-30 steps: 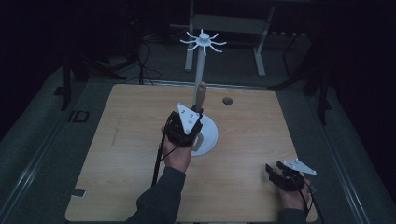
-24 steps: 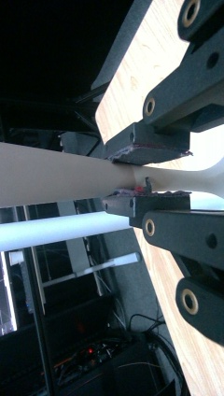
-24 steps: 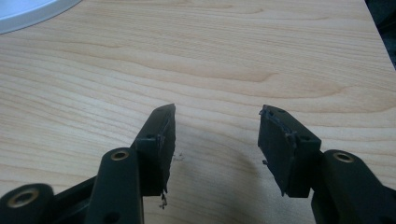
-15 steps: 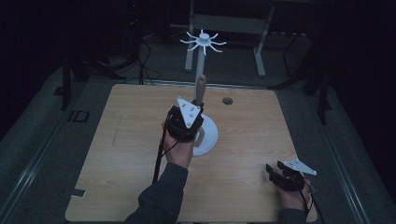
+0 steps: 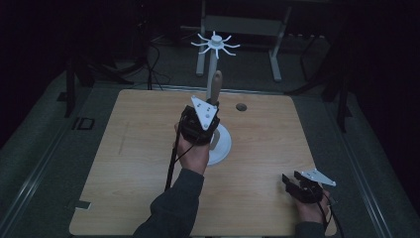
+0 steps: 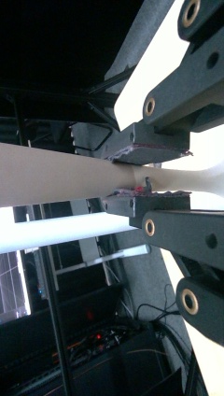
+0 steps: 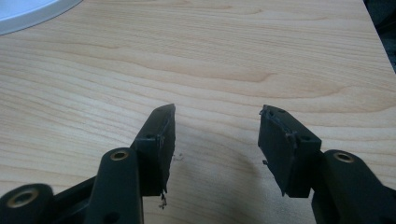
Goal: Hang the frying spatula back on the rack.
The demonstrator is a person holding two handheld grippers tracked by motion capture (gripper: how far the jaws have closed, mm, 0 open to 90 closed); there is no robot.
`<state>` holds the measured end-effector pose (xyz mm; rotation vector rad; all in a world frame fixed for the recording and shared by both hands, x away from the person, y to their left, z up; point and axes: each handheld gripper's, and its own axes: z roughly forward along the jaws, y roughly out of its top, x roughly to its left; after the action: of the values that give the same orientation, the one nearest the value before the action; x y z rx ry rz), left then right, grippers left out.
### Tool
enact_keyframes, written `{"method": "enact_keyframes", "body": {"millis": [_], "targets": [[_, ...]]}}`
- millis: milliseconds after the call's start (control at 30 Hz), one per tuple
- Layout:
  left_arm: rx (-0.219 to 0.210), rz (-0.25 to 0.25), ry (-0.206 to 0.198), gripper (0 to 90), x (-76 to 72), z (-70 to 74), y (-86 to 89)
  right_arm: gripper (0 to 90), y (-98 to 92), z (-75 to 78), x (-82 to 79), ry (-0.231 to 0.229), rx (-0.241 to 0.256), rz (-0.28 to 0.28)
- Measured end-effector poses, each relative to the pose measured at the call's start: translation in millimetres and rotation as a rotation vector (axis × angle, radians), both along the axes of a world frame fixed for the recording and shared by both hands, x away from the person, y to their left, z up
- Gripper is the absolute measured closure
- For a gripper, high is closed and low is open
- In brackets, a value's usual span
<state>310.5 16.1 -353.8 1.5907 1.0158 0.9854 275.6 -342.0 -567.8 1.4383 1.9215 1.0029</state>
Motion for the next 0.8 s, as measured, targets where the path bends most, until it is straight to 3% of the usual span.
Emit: {"method": "enact_keyframes", "body": {"millis": [433, 800], "targets": [[0.011, 0.05, -0.011, 75.2, 5.8, 15.9, -2.3, 45.8, 0.0, -0.1, 0.1, 0.001, 0.001, 0.0], [0.044, 0.091, 0.011, 75.2, 14.7, 19.1, -4.2, 45.8, -0.4, 0.0, 0.1, 0.0, 0.003, 0.0]]}}
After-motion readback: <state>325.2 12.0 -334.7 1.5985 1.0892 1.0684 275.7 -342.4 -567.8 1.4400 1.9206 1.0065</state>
